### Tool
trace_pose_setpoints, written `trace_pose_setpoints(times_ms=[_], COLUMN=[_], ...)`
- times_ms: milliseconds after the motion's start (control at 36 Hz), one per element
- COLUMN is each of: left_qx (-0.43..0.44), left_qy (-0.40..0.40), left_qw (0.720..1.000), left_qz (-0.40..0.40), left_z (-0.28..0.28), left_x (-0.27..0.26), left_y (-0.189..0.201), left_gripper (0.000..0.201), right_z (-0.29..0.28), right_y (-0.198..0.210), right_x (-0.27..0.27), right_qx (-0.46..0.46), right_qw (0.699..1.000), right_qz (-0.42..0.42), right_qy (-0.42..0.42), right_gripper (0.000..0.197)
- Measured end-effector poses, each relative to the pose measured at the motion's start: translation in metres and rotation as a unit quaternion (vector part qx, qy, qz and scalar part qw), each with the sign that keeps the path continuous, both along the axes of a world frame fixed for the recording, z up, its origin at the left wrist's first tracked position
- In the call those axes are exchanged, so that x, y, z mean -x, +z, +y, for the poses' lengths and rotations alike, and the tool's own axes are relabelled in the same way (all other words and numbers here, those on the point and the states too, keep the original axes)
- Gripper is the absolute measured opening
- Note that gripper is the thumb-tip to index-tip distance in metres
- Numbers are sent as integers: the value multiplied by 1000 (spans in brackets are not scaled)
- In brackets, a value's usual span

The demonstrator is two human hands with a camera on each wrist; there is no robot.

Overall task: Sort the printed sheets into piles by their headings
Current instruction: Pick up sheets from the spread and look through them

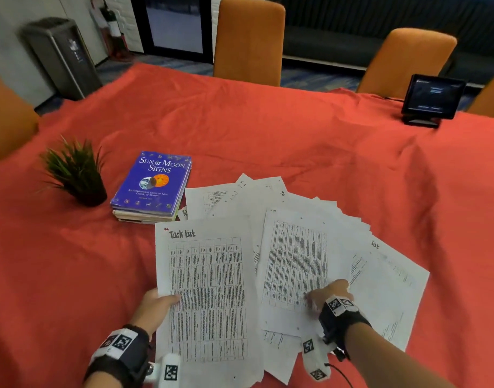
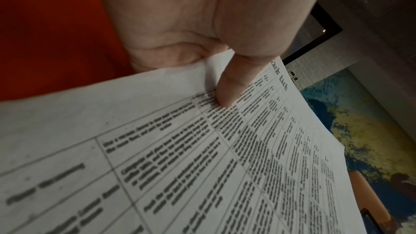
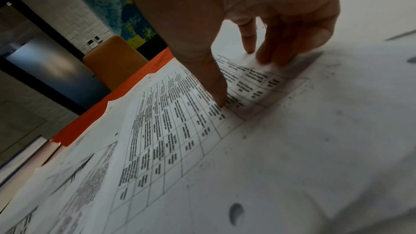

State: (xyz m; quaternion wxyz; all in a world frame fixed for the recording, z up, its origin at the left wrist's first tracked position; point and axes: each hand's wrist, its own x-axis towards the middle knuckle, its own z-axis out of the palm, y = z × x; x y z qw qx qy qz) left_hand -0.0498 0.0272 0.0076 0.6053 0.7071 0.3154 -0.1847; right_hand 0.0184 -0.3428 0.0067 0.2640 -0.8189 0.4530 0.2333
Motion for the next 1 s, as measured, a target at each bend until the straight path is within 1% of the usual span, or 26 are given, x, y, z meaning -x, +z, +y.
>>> trace_pose_setpoints(times_ms=[28,83,139,222,278,361,444,500,528,611,667,722,750,778,861,889,917,972,1000], left_qx=[-1,-3,-5,-4,-3,0,8,12,15,35,57,77,83,90,92,95,96,105,110], left_qy=[-1,1,3,3,4,5,7,10,16,34,43,52,57,59,69,68,66,58,56], left_qw=[1000,1000,1000,1000,1000,1000,1000,1000,999,998,996,993,992,991,989,988,987,986,986], left_qz=[-1,-7,-9,-9,-7,-10,-19,-25,-30,-48,-60,-70,-75,-81,-97,-105,-109,-113,-113], left_z=[1,2,3,4,4,2,2,3,4,7,6,4,1,-2,-9,-11,-12,-15,-15], left_x=[0,0,-1,-1,-1,-3,-4,-4,-5,-7,-9,-11,-12,-13,-16,-16,-17,-19,-20], left_y=[0,2,4,3,1,0,2,2,3,4,6,8,11,14,20,21,22,24,25], left_gripper=[17,18,19,20,18,16,18,18,18,22,27,27,26,25,19,17,15,13,14], right_z=[0,0,-1,0,-4,-6,-3,-3,-4,-9,-19,-29,-32,-36,-34,-32,-30,-22,-16], right_y=[-1,1,5,15,17,19,18,17,16,15,8,4,5,5,18,20,23,31,36], right_x=[0,2,2,3,3,6,11,16,18,20,16,14,15,13,14,15,16,20,22], right_qx=[14,29,24,6,-17,-44,-61,-57,-61,-107,-152,-177,-185,-186,-189,-194,-206,-254,-279], right_qw=[1000,1000,1000,1000,999,997,994,988,983,966,954,946,947,951,960,960,955,940,931], right_qz=[5,9,2,-28,-45,-64,-95,-142,-168,-212,-212,-195,-182,-176,-171,-178,-192,-223,-234], right_qy=[-3,-8,-17,-7,8,5,2,-29,-47,-102,-147,-190,-188,-174,-114,-100,-87,-51,-30], right_gripper=[77,85,86,79,74,65,46,40,44,72,87,94,90,81,44,40,39,42,39])
